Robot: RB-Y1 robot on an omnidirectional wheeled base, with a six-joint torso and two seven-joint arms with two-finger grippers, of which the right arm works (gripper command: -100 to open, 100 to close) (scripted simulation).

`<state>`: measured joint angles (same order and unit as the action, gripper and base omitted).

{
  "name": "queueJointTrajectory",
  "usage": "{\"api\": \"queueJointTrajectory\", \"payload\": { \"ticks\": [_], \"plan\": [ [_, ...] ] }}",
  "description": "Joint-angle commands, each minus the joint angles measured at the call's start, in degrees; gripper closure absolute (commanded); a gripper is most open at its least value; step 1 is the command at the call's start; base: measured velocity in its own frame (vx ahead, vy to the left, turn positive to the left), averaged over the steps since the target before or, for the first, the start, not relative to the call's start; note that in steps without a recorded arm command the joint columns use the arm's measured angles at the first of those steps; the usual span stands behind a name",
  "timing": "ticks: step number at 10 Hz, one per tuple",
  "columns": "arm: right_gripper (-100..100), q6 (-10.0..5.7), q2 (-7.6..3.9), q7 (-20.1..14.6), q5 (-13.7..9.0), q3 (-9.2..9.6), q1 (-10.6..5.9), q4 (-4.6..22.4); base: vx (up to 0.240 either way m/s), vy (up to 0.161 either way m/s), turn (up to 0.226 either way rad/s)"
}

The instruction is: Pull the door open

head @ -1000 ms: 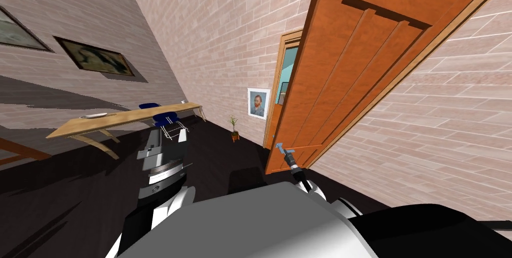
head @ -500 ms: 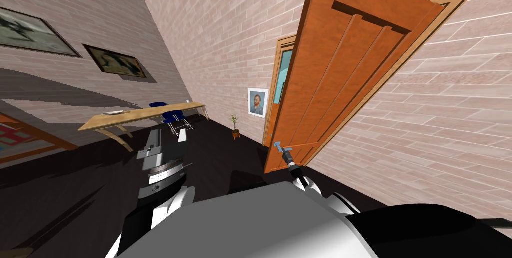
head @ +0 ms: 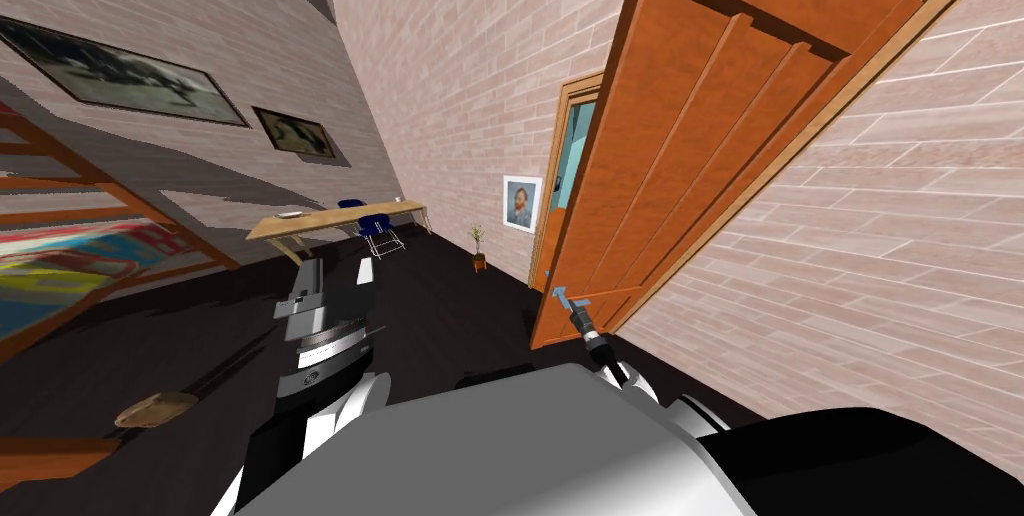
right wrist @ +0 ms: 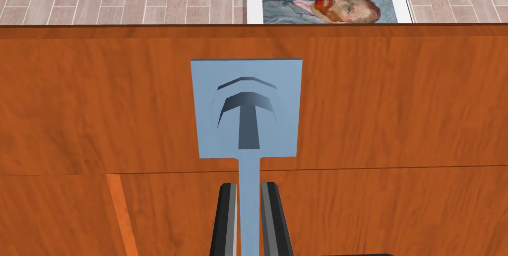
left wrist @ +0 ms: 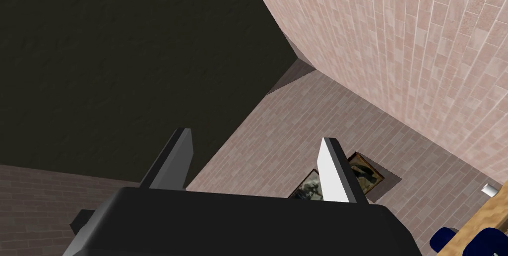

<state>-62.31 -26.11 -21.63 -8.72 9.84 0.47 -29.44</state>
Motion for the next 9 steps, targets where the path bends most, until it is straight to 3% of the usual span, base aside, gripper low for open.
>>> {"api": "queueJointTrajectory", "payload": {
  "ticks": [1,6,7,9],
  "plan": [
    [100,-1.59,-0.1,-0.5,0.1,0.39,-0.27,1.7,-0.089,-0.011,0.038],
    [100,-5.81,-2.03,-2.5,0.1,1.63,1.79,3.1,-0.142,-0.064,0.149],
    [100,-4.71,-1.85,-2.1,0.0,1.39,1.94,1.9,-0.072,-0.025,0.029],
    [100,-6.7,-2.3,-2.5,-0.2,1.82,3.09,2.7,-0.157,-0.078,0.192]
  ]
}}
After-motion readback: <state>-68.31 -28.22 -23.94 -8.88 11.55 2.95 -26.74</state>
